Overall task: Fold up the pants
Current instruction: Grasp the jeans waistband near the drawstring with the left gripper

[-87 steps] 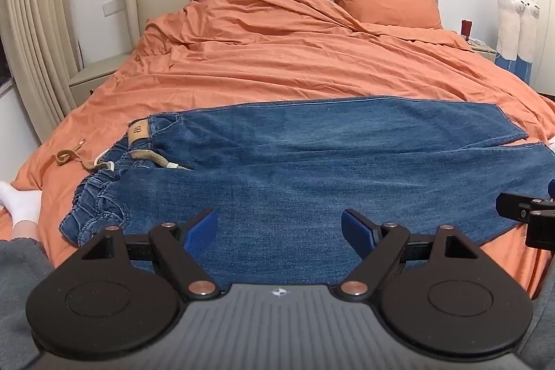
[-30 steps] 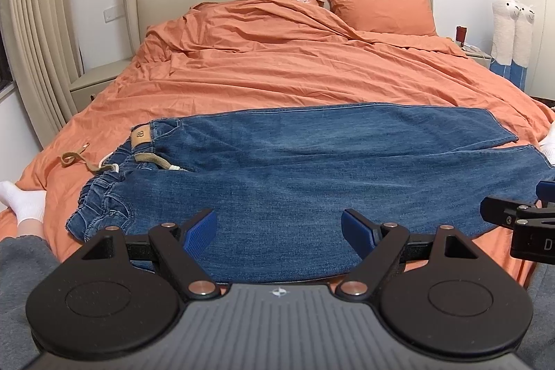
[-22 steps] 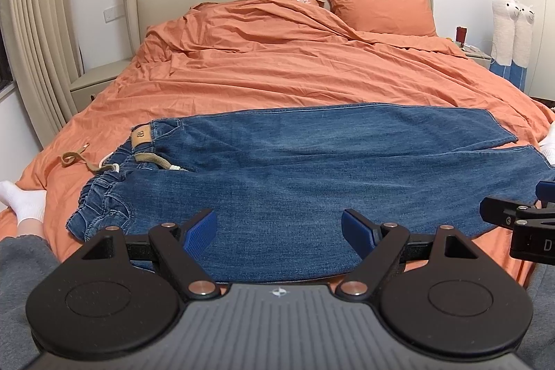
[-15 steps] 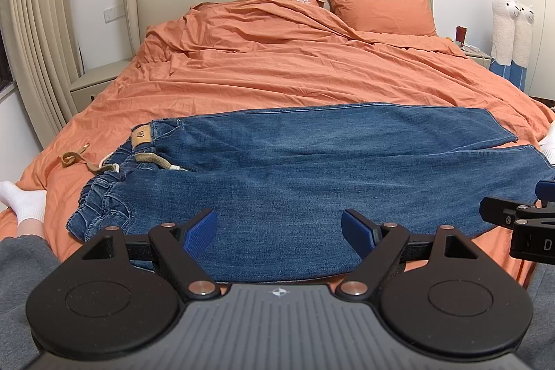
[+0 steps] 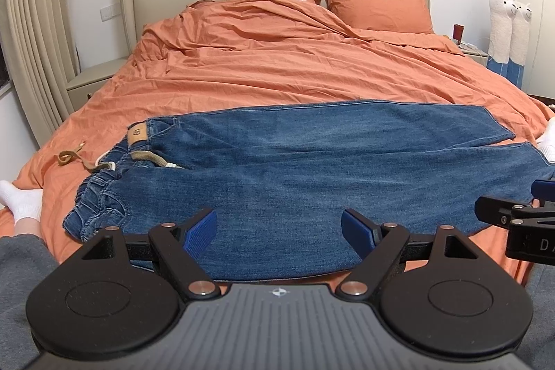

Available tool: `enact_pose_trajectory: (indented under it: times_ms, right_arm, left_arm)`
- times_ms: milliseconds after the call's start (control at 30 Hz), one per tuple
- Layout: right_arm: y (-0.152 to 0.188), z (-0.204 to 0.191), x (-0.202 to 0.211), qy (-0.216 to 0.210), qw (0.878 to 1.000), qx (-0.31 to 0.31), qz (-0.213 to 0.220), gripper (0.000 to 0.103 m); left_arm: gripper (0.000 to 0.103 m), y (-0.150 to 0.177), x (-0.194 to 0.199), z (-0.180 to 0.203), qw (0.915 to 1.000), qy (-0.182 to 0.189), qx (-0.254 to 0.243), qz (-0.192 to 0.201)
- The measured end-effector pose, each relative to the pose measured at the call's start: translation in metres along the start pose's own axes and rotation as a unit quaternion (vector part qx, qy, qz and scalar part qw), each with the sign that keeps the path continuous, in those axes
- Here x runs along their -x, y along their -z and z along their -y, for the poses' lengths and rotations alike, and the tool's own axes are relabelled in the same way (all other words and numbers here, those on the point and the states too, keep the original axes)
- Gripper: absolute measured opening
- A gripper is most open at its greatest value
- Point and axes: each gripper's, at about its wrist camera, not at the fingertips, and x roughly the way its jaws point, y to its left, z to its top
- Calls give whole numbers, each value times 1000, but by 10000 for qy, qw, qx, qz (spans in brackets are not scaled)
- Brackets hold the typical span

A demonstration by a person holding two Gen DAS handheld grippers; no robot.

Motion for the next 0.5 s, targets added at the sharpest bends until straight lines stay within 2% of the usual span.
enact_pose_trajectory:
  times_ms: [233, 333, 433, 500]
  right_arm:
    - [0, 6, -9, -208, 9998, 11, 49, 82]
    - [-2, 16, -19, -473, 9987, 51, 179, 82]
    - [-7, 25, -31, -491, 9979, 282, 300, 82]
    - [-10, 31, -39, -471, 9966, 510, 450, 82]
  left_arm:
    - [95, -2, -9, -1, 9997, 206, -113, -64]
    - [89, -7, -17, -5, 9995, 222, -221, -78]
    - [84, -14, -28, -16, 9991, 257, -323, -130]
    - [75, -22, -38, -28, 9984, 331, -361, -271]
